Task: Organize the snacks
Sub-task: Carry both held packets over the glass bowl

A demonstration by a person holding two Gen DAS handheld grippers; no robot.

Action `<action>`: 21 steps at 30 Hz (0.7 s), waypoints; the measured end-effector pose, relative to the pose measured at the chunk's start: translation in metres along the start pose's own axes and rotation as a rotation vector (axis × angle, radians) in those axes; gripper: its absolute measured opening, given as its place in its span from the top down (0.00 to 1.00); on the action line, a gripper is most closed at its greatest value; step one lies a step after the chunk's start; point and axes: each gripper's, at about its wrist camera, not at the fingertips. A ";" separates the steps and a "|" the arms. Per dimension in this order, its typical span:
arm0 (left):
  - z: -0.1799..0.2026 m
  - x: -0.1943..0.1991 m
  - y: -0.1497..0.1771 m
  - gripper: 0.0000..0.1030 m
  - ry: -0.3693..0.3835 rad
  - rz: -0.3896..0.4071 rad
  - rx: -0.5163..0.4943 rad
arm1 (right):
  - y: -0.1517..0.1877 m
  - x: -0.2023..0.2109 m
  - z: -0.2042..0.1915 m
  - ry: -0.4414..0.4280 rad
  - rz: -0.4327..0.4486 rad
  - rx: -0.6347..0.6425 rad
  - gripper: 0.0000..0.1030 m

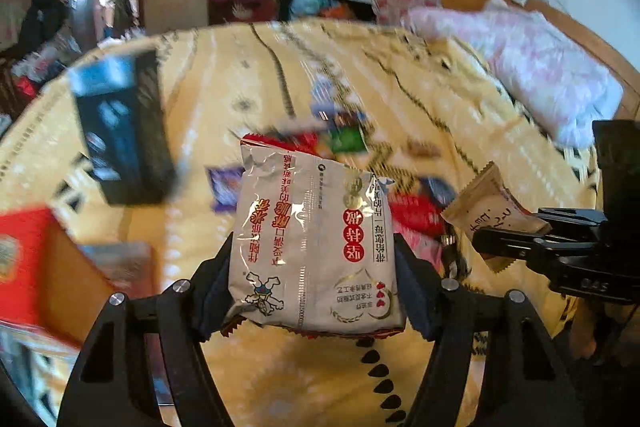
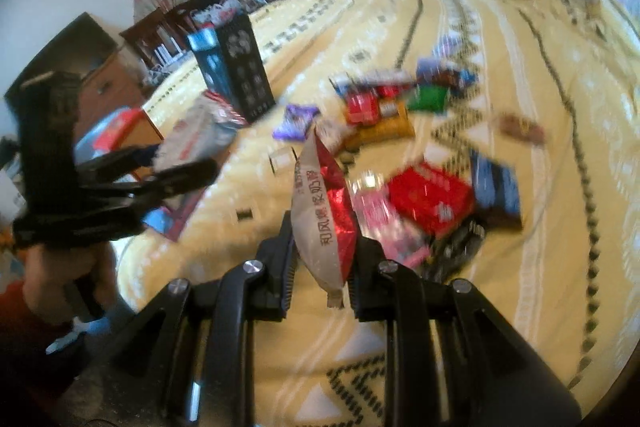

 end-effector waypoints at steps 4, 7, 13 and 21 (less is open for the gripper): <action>-0.015 0.042 -0.024 0.30 -0.039 0.084 0.037 | -0.037 0.009 -0.014 0.013 0.055 0.056 0.78; -0.033 0.073 -0.039 0.30 -0.072 0.139 0.069 | -0.063 0.012 -0.028 0.009 0.093 0.092 0.78; -0.084 0.135 -0.058 0.30 -0.150 0.244 0.151 | -0.125 0.012 -0.076 -0.040 0.169 0.183 0.78; -0.167 0.213 -0.062 0.30 -0.281 0.362 0.268 | -0.194 0.001 -0.165 -0.146 0.236 0.324 0.78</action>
Point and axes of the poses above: each gripper's, at about its wrist camera, not at the fingertips, and x roughly against the way its jaws point, z to its right, y to its underside, and after that the axes turned 14 degrees about x, right-handed
